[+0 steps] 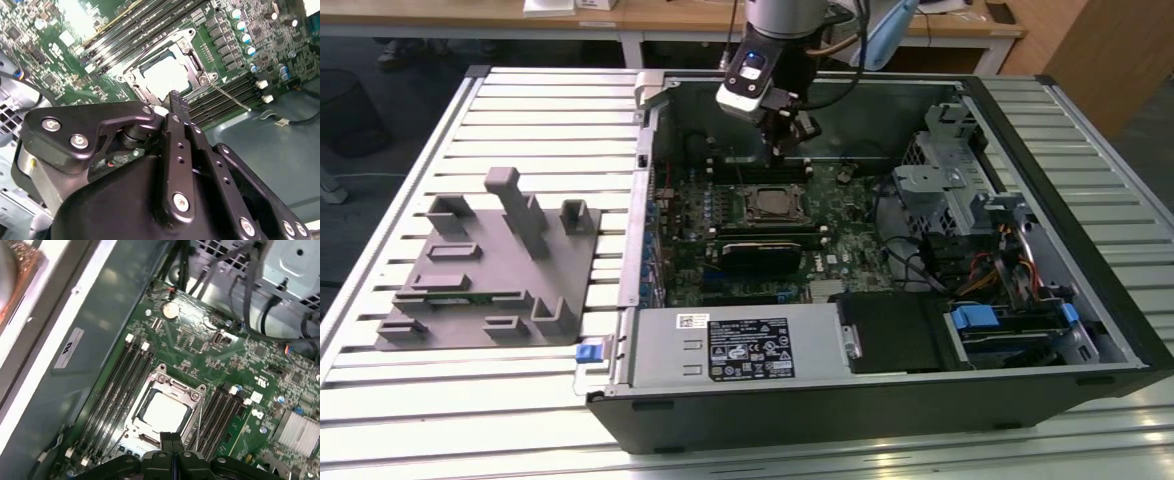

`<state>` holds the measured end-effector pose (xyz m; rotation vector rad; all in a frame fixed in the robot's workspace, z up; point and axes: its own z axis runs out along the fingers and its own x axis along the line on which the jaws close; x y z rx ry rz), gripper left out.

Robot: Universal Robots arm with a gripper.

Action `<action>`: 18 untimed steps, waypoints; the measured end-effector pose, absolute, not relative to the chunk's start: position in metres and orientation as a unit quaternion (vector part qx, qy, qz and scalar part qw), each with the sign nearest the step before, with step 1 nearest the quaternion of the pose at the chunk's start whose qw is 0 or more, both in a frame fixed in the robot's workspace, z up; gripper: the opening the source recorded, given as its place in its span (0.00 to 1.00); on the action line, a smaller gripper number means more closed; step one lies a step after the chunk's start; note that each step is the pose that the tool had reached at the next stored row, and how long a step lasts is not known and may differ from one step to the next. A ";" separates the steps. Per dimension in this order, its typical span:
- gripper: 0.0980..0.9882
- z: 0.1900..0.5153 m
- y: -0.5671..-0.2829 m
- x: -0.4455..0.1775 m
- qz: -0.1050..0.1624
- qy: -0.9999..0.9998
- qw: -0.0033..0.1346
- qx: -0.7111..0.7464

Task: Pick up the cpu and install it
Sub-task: 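Install the first cpu locking lever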

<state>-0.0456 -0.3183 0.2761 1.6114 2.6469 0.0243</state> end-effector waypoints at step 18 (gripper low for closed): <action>0.01 0.276 -0.318 -0.046 0.010 0.903 0.020 0.429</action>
